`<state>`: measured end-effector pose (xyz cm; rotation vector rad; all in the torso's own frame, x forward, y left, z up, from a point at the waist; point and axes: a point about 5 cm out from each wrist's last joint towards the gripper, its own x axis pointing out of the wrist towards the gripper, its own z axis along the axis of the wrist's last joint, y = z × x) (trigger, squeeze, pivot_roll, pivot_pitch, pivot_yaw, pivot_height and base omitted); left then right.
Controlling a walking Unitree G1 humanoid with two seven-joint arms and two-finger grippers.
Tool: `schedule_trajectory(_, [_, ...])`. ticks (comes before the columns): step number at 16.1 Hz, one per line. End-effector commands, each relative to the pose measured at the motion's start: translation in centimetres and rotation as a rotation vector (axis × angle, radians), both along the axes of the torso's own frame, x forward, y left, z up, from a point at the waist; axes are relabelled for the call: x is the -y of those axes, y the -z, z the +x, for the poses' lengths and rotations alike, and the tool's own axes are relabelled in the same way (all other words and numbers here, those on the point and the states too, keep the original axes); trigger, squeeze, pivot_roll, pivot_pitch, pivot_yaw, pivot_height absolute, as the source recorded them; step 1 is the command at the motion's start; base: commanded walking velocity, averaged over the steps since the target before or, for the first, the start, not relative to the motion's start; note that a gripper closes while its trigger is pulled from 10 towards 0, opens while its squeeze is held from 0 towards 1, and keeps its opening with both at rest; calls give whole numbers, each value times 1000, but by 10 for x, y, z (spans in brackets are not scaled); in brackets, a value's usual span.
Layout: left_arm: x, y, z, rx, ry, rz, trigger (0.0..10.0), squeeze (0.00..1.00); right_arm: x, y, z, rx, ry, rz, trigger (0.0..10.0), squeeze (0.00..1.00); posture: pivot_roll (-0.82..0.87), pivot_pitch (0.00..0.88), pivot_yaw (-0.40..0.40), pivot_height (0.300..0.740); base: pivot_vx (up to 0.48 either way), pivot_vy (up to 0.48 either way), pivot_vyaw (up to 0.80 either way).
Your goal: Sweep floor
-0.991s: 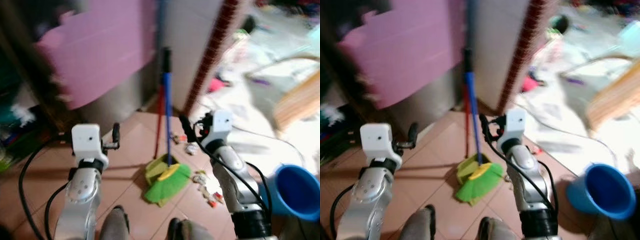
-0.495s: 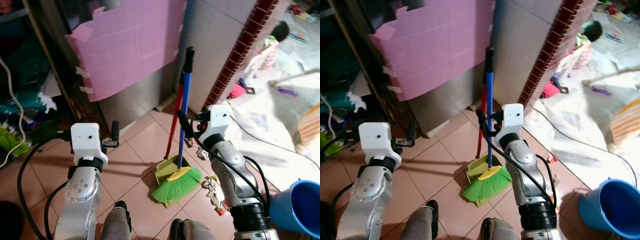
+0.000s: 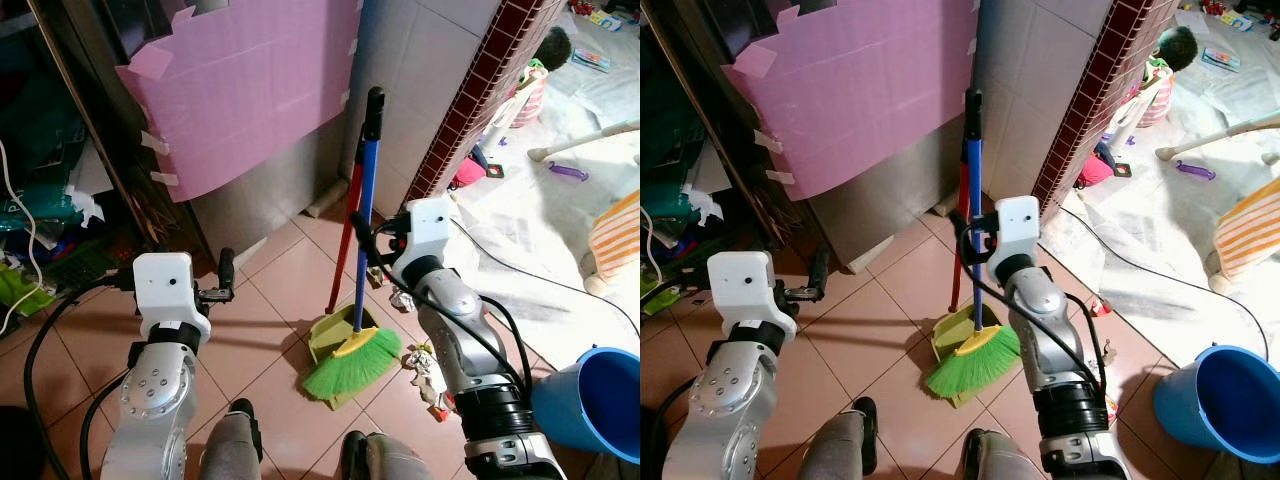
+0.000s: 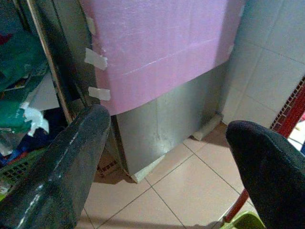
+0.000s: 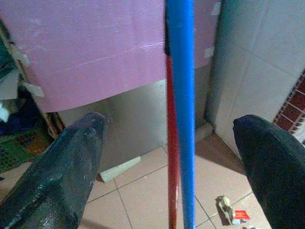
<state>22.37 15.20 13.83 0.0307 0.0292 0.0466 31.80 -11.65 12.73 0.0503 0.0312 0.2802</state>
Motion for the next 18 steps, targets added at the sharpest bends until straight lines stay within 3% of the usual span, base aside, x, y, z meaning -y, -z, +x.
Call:
schedule_trajectory(1, [4, -3, -2, 0, 22, -3, 10000, 0, 3, 2, 0, 0, 13, -3, 10000, 0, 101, 240, -65, 740, 0, 0, 0])
schedule_trajectory(8, [8, -4, 5, 2, 29, -28, 10000, 0, -2, 2, -6, 21, -19, 6, 10000, 0, 77, 222, -70, 740, 0, 0, 560])
schedule_trajectory(10, [10, -4, 6, 2, 24, -41, 10000, 0, -3, 1, -5, 29, -27, -1, 10000, 0, 77, 220, -73, 740, 0, 0, 0])
schedule_trajectory(14, [2, 4, -7, -28, -2, -40, 10000, 0, -8, -4, 7, 68, -65, -55, 10000, 0, 92, 238, -81, 740, 0, 0, 0])
schedule_trajectory(18, [-7, 12, -37, -122, -32, -33, 10000, 0, -8, -7, 26, 94, -92, -124, 10000, 0, 129, 285, -83, 740, 0, 0, 0])
